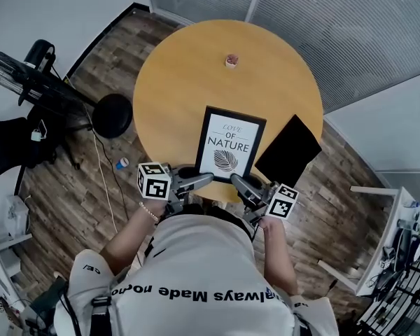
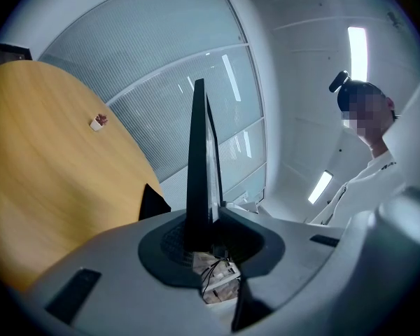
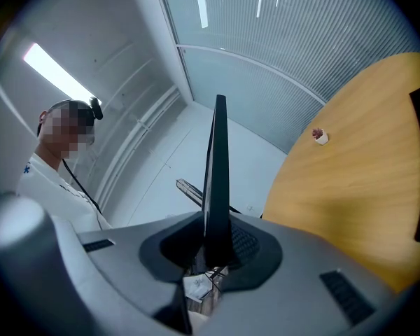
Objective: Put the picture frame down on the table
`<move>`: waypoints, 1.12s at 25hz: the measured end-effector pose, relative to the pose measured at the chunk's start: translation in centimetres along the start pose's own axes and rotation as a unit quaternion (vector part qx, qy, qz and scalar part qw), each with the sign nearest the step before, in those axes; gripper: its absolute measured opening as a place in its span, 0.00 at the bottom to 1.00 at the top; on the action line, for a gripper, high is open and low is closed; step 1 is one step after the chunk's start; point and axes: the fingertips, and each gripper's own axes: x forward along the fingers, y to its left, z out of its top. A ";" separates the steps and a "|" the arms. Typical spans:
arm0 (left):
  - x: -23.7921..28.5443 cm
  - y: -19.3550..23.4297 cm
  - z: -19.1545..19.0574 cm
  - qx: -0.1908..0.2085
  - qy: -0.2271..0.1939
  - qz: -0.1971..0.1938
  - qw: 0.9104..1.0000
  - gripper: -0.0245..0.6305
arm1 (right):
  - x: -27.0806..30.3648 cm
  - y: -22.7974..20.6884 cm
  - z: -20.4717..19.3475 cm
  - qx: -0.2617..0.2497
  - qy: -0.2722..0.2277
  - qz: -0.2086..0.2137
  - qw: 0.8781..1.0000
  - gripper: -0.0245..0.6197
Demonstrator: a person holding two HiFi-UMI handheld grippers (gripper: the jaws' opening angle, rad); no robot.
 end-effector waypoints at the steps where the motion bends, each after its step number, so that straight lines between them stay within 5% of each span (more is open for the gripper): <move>1: 0.0 0.1 -0.1 -0.002 0.000 0.002 1.000 0.17 | 0.0 -0.1 0.0 0.002 0.002 -0.002 1.000 0.16; 28: 4.4 4.4 -6.2 -0.051 0.029 0.080 0.995 0.22 | -4.6 -6.5 -3.7 0.064 0.043 -0.079 0.994 0.18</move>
